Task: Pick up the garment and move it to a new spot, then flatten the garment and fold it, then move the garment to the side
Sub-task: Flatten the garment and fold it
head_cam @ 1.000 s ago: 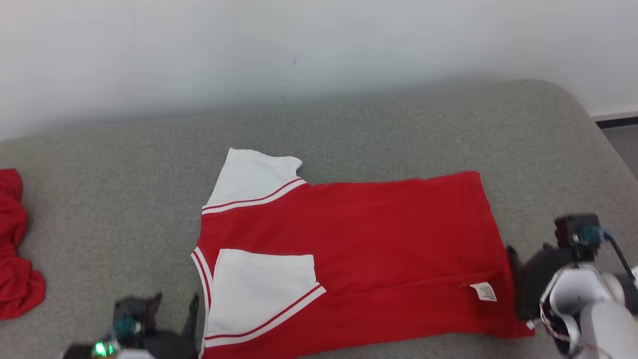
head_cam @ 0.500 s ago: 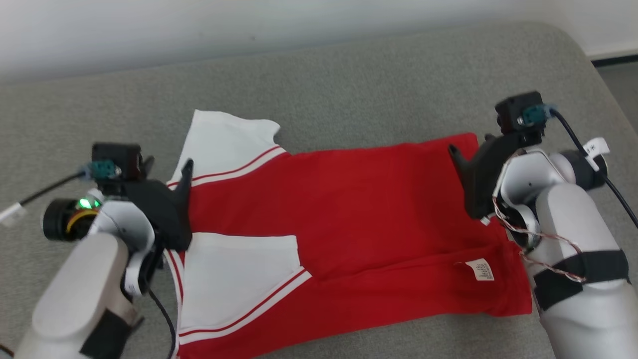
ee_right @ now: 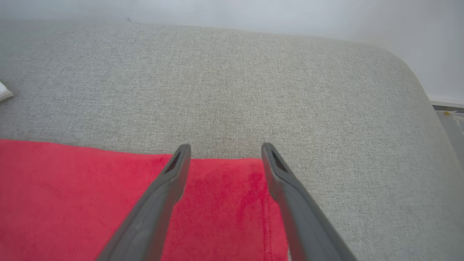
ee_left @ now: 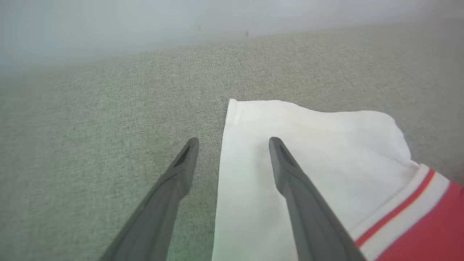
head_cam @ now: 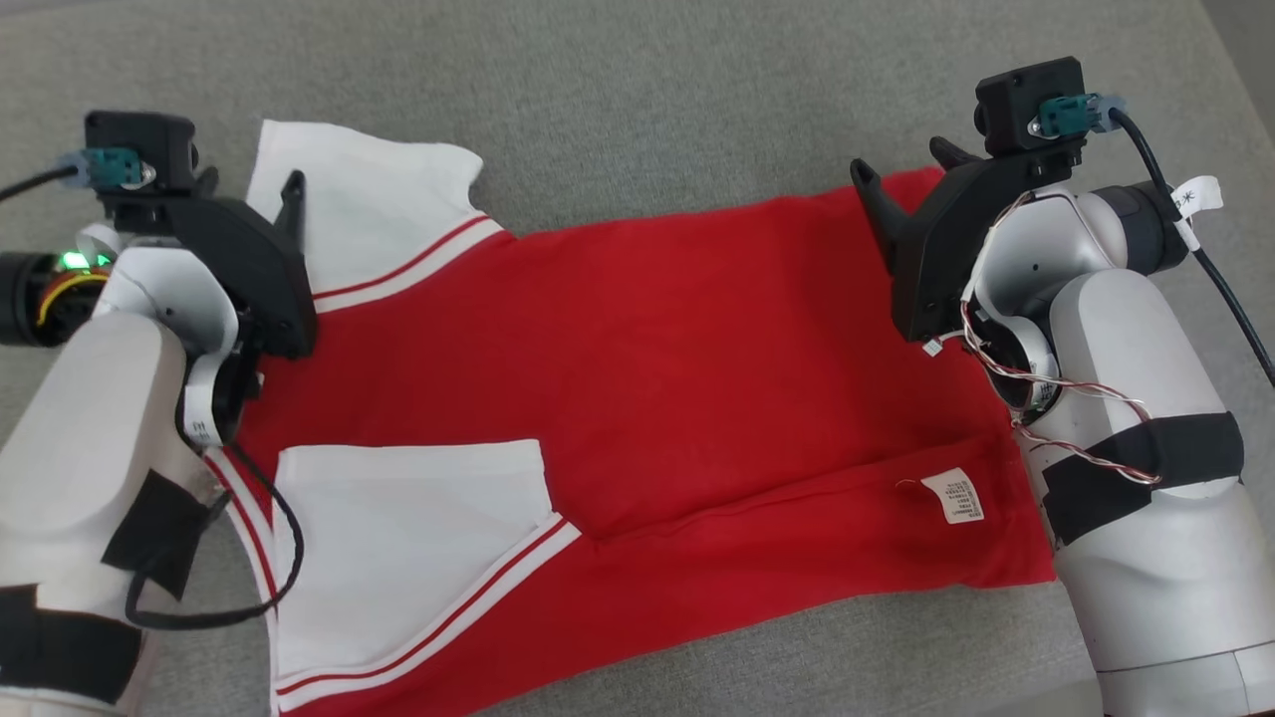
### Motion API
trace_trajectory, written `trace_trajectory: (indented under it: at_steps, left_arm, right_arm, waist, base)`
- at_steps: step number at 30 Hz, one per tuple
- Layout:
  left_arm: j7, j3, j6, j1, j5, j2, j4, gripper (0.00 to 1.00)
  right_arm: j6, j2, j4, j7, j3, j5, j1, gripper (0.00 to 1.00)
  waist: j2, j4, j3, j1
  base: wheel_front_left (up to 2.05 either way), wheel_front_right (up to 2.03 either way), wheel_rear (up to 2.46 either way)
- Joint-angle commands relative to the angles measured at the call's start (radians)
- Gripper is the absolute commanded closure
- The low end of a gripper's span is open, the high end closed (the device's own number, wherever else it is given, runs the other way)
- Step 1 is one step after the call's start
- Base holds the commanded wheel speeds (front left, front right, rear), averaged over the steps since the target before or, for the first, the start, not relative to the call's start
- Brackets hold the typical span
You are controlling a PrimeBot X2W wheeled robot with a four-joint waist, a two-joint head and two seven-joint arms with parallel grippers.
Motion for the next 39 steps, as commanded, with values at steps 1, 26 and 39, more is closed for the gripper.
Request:
trace_trajectory:
  at_steps: [1, 26, 39]
  left_arm:
    - [0.001, -0.002, 0.011, -0.024, 0.016, 0.006, 0.009, 0.00]
    - [0.126, -0.013, 0.001, -0.027, -0.029, 0.057, 0.038, 1.00]
    - [0.107, -0.020, 0.017, -0.026, -0.040, 0.037, -0.017, 1.00]
  right_arm:
    - [-0.003, 0.006, -0.004, -0.011, 0.004, 0.006, -0.006, 0.00]
    - [-0.002, -0.045, -0.040, 0.135, -0.052, -0.090, -0.049, 0.00]
    - [-0.002, -0.049, 0.097, 0.084, -0.057, -0.145, -0.071, 0.00]
  waist:
    - [-0.0002, -0.025, 0.058, -0.0003]
    - [-0.0002, -0.042, 0.091, -0.0003]
    - [-0.0002, 0.002, 0.099, -0.0003]
  base:
    - [0.00, 0.00, 0.00]
    - [0.00, 0.00, 0.00]
    - [0.00, 0.00, 0.00]
